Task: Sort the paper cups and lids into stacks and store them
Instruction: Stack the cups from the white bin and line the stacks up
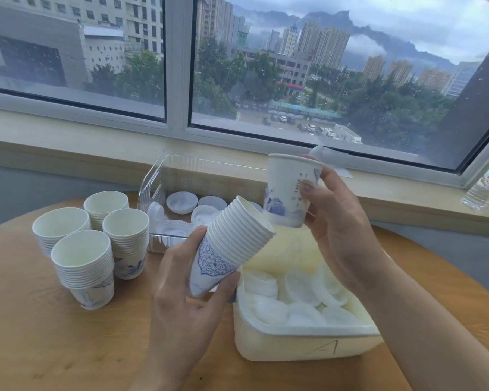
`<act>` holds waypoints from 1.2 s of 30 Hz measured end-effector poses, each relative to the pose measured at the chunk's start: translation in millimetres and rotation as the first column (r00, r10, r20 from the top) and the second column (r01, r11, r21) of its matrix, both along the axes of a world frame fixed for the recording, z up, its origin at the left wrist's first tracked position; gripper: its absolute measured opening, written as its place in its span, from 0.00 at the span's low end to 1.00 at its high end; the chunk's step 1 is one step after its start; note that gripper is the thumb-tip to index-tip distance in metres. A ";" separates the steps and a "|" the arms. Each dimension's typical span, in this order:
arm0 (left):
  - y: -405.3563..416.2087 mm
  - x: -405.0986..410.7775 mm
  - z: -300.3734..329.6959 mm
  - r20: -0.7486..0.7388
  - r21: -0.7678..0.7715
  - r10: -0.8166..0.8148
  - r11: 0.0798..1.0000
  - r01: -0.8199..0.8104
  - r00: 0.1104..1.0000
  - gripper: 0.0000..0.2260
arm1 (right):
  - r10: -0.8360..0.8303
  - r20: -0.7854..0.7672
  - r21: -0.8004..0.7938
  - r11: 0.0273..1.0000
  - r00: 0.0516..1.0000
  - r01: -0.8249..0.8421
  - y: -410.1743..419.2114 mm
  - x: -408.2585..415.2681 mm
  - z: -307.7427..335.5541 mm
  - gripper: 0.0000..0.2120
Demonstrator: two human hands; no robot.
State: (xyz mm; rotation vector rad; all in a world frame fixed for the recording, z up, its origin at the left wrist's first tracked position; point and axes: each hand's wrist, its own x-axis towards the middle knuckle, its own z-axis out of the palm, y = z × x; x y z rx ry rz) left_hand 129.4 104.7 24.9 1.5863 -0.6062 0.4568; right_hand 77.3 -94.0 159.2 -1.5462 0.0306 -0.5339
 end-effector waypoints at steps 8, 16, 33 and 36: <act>1.8 -1.5 -0.8 0.001 0.021 0.049 0.999 -0.049 0.999 0.33 | 0.012 -0.012 -0.117 0.993 1.000 -0.013 28.4 4.1 -9.2 0.26; 13.7 -2.1 0.5 -0.147 -0.093 0.064 0.993 -0.078 0.987 0.31 | -0.028 -0.019 -0.192 0.981 0.999 0.024 71.4 4.5 -23.5 0.24; 105.1 -16.7 -21.2 -0.212 0.017 0.248 0.968 -0.250 0.945 0.30 | 0.218 -0.142 0.030 0.976 0.965 -0.216 183.3 21.2 -83.9 0.30; 117.9 -12.4 -25.9 -0.175 0.124 0.266 0.961 -0.247 0.948 0.29 | 0.207 -0.203 -0.025 0.976 0.957 -0.217 187.0 25.5 -103.7 0.32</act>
